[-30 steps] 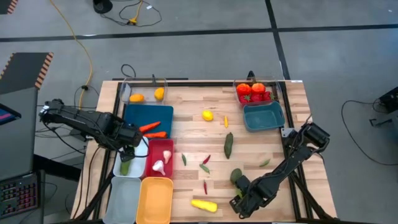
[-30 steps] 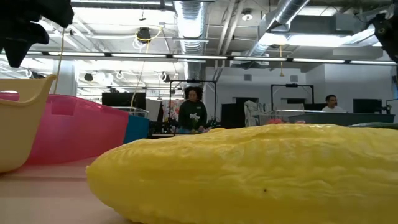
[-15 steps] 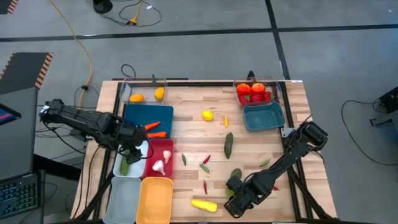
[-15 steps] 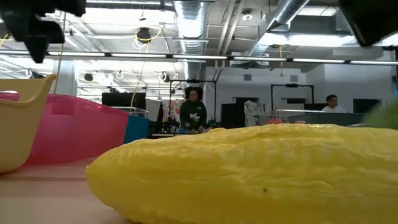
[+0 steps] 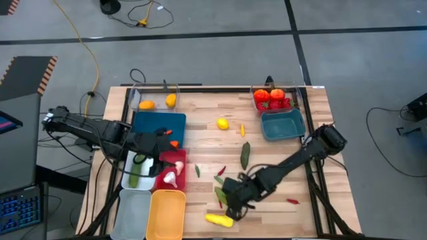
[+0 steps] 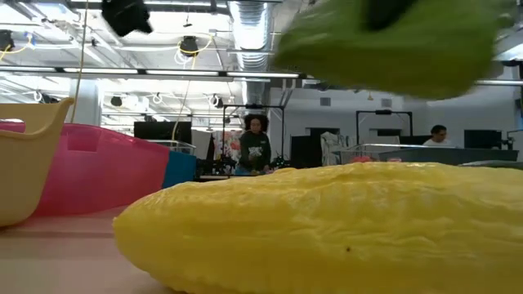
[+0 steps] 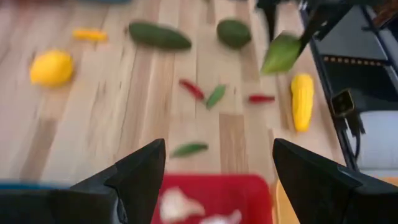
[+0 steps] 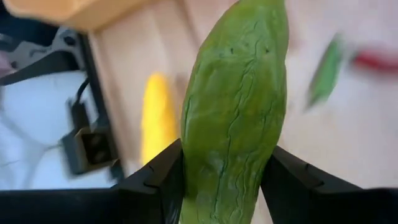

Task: Sort produce into baskets
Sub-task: Put the green cucumber into the white bin

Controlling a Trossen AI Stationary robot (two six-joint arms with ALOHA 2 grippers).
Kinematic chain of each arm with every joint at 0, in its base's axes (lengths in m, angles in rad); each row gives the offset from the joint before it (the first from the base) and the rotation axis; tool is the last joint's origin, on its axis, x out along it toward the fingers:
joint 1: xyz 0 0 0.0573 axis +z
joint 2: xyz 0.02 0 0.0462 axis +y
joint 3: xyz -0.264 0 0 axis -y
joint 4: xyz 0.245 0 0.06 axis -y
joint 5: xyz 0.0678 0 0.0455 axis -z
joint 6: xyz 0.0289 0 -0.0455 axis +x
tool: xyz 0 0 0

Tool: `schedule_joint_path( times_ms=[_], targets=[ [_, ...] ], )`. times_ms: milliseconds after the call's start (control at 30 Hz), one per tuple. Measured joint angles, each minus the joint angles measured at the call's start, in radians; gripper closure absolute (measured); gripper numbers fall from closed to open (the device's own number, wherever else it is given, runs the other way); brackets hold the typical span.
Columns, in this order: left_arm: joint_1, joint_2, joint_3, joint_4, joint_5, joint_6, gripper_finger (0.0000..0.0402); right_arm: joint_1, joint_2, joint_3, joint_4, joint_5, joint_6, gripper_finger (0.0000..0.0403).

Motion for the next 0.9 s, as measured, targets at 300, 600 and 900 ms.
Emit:
schedule_joint_path(
  times_ms=[300, 600, 900],
  targets=[
    [-0.002, 0.079, 0.000, 0.156, -0.015, 0.116, 0.0119, -0.148, 0.000, 0.003, 0.203, 0.147, -0.424, 0.0200],
    [-0.002, 0.159, 0.000, 0.229, -0.015, 0.149, 0.0119, -0.218, 0.000, 0.003, 0.397, 0.155, -0.724, 0.0200],
    [-0.003, 0.161, 0.000, 0.241, -0.010, 0.147, 0.0126, -0.226, 0.000, 0.003, 0.451, 0.173, -0.793, 0.0200]
  ],
)
